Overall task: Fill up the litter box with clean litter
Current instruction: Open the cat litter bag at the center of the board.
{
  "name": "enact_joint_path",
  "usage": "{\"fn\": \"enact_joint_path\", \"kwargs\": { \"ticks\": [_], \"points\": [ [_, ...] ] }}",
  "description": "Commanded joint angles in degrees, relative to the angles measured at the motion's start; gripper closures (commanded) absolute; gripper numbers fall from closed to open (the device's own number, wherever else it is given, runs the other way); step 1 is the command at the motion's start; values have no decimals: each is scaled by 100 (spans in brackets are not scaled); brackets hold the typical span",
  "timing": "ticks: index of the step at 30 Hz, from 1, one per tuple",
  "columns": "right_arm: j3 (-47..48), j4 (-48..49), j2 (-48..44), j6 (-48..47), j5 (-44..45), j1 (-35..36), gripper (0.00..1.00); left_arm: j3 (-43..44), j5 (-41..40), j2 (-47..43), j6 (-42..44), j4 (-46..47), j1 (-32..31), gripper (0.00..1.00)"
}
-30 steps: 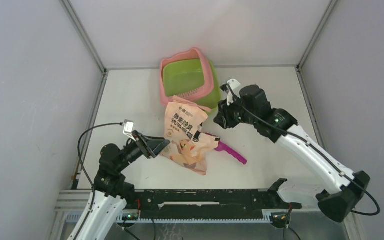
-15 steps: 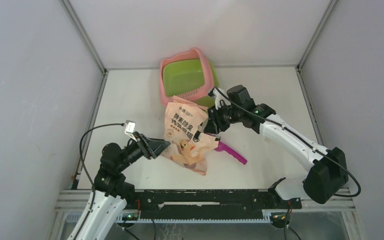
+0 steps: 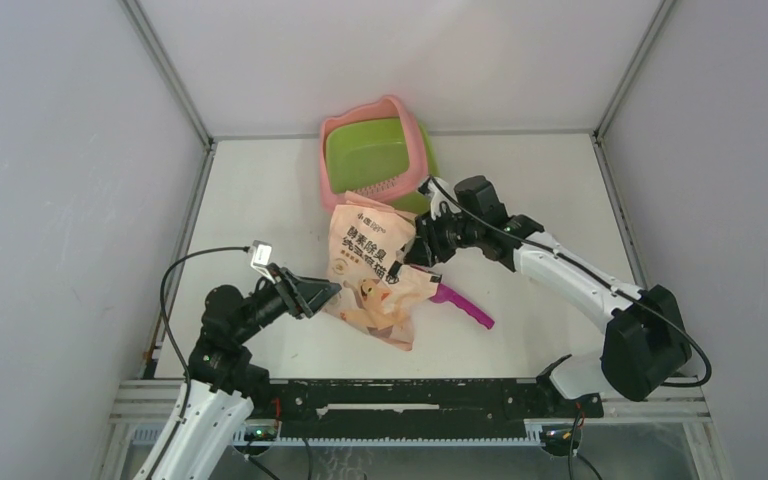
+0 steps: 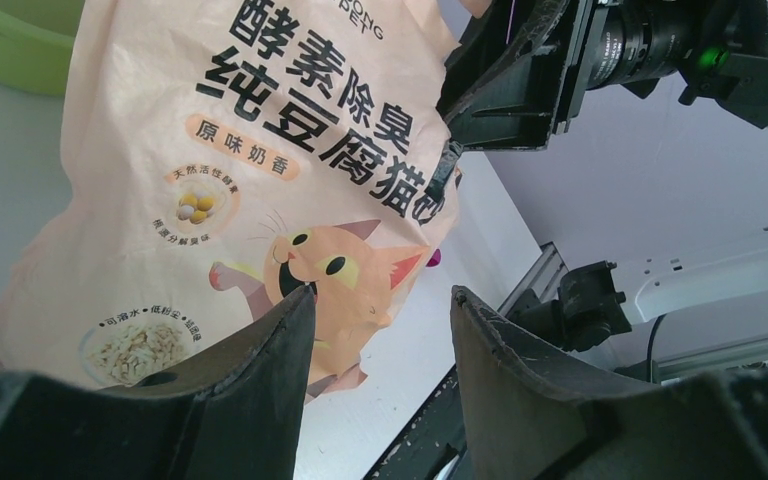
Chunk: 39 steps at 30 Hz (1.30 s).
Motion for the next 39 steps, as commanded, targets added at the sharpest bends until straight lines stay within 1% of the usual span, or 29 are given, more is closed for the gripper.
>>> {"fn": "enact_joint_path", "kwargs": {
  "ticks": [1, 6, 11, 22, 23, 24, 26, 29, 30, 32, 34, 35, 39],
  "points": [
    [-76, 664, -309, 204, -247, -155, 54, 456, -2, -19, 172, 24, 26, 43],
    [-79, 801, -206, 264, -511, -168, 54, 499, 11, 5, 183, -1, 28, 43],
    [-79, 834, 106, 245, -755, 33, 53, 550, 13, 17, 226, -82, 27, 43],
    [-79, 1039, 800, 154, -222, 851, 53, 614, 32, -8, 235, -161, 23, 43],
    [-79, 1085, 857, 147, -207, 924, 54, 623, 28, -6, 236, -168, 20, 43],
    [-87, 1142, 882, 118, -194, 1011, 58, 631, 27, 5, 241, -177, 27, 43],
    [-79, 1248, 863, 39, -76, 1187, 72, 644, 21, -12, 237, -187, 28, 43],
    [-84, 1282, 600, -121, 435, 1427, 96, 643, 9, -77, 236, -228, 19, 43],
    [-38, 1206, 479, -211, 665, 1498, 100, 635, 8, -101, 230, -243, 25, 43],
    [57, 1067, 239, -445, 1243, 1659, 100, 618, -6, -169, 223, -266, 24, 43],
    [171, 961, 18, -957, 2216, 1974, 100, 587, -29, -208, 204, -275, 25, 43],
    [183, 1009, -93, -1189, 2752, 2172, 100, 575, -28, -227, 194, -273, 21, 43],
    [209, 1446, -360, -2193, 3987, 2833, 100, 564, -57, -279, 167, -283, 21, 43]
  ]
}}
